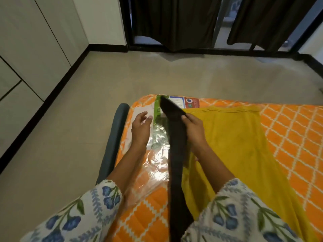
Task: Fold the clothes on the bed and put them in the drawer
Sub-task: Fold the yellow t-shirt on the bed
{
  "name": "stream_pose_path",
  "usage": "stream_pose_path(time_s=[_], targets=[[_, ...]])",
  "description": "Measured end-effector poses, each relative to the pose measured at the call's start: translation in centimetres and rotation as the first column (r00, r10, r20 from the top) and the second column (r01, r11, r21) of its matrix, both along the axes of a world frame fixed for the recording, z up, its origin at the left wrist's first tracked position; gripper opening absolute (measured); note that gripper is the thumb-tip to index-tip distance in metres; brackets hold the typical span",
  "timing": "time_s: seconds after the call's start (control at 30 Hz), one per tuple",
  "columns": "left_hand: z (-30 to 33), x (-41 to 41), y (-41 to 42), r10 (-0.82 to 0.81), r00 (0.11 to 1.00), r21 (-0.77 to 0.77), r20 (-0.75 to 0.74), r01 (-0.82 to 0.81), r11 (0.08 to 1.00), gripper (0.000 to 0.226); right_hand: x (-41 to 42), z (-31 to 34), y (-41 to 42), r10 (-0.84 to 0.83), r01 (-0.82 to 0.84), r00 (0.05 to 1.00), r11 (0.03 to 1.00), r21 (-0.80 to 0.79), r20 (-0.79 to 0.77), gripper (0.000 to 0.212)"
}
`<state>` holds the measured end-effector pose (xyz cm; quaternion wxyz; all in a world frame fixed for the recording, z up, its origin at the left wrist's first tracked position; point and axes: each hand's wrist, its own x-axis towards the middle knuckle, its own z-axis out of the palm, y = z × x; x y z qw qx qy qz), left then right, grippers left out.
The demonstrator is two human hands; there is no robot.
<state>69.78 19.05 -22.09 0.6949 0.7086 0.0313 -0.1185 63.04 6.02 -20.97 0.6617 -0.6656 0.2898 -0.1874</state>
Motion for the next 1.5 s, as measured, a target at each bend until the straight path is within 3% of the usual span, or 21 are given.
stream_pose_path(time_s=[0.1, 0.2, 0.4, 0.5, 0.6, 0.67, 0.73, 0.83, 0.9, 0.97, 1.07, 1.13, 1.23, 1.27, 1.33, 1.43, 1.5], targets=[[-0.3, 0.7, -3.7, -0.085, 0.983, 0.113, -0.159, 0.104, 0.988, 0.027, -4.2, -0.7, -6.2, -0.159, 0.179, 0.983, 0.942, 0.285, -0.092, 0.024], [0.0, 0.8, -7.6, -0.11, 0.99, 0.379, -0.085, 0.134, 0.916, 0.027, -5.6, -1.3, -9.2, -0.186, 0.283, 0.948, 0.863, 0.419, -0.257, 0.028], [0.6, 1.6, -11.8, -0.253, 0.959, 0.555, -0.128, 0.281, 0.783, 0.052, -2.8, -0.3, -9.9, -0.105, 0.234, 0.927, 0.912, 0.338, -0.361, 0.026], [0.5, 1.8, -13.1, -0.302, 0.948, 0.642, -0.096, 0.291, 0.709, 0.037, -1.9, 0.6, -10.5, -0.09, 0.192, 0.947, 0.927, 0.321, -0.307, 0.026], [0.1, 2.4, -12.6, -0.165, 0.986, 0.453, -0.017, 0.155, 0.878, 0.02, -0.9, 1.1, -11.3, -0.032, 0.084, 0.989, 0.928, 0.363, -0.147, 0.031], [-0.5, 2.8, -11.7, -0.038, 0.999, 0.339, -0.011, 0.04, 0.94, 0.018, -0.3, 1.0, -11.4, 0.017, 0.027, 0.992, 0.933, 0.358, -0.121, 0.034], [-0.9, 3.1, -11.2, 0.01, 0.996, 0.261, -0.092, 0.014, 0.965, 0.017, 0.2, 0.4, -11.2, 0.037, 0.017, 0.987, 0.944, 0.329, -0.157, 0.036], [-1.3, 3.5, -10.9, -0.045, 0.968, 0.12, -0.248, 0.077, 0.99, 0.023, 0.0, -0.4, -10.9, 0.02, 0.041, 0.986, 0.931, 0.362, -0.164, 0.043], [-1.0, 3.1, -10.9, -0.073, 0.958, 0.066, -0.276, 0.095, 0.993, 0.035, -0.5, -0.3, -11.0, -0.018, 0.063, 0.994, 0.902, 0.428, -0.108, 0.054], [-0.3, 1.8, -10.5, -0.041, 0.971, 0.108, -0.236, 0.068, 0.992, 0.042, -1.6, 0.0, -11.0, -0.056, 0.084, 0.996, 0.883, 0.461, -0.075, 0.059], [1.5, -2.6, -9.2, -0.017, 0.993, 0.339, -0.118, 0.057, 0.939, 0.043, -4.2, 0.4, -10.2, -0.056, 0.108, 0.984, 0.94, 0.323, -0.166, 0.055], [2.6, -7.0, -7.6, -0.086, 0.99, 0.419, -0.112, 0.125, 0.899, 0.042, -7.2, 0.6, -8.7, -0.095, 0.139, 0.964, 0.976, 0.166, -0.248, 0.048], [2.7, -12.8, -4.4, -0.199, 0.975, 0.521, -0.096, 0.22, 0.825, 0.041, -13.6, 1.1, -4.6, -0.083, 0.051, 0.94, 0.993, -0.103, -0.332, 0.02], [2.5, -14.4, -3.1, -0.212, 0.972, 0.552, -0.107, 0.235, 0.8, 0.042, -16.4, 1.1, -3.0, -0.037, -0.049, 0.926, 0.975, -0.216, -0.375, 0.011], [1.9, -17.4, -0.7, -0.241, 0.96, 0.6, -0.139, 0.275, 0.751, 0.04, -21.6, 0.8, -0.1, 0.071, -0.284, 0.861, 0.889, -0.36, -0.504, 0.026], [1.0, -21.7, 2.3, -0.292, 0.931, 0.637, -0.217, 0.362, 0.68, 0.027, -27.3, -0.2, 2.6, 0.169, -0.561, 0.674, 0.751, -0.35, -0.719, 0.038], [0.6, -23.7, 3.7, -0.288, 0.932, 0.652, -0.222, 0.361, 0.667, 0.021, -29.2, -0.7, 3.1, 0.194, -0.641, 0.631, 0.675, -0.366, -0.751, 0.03]])
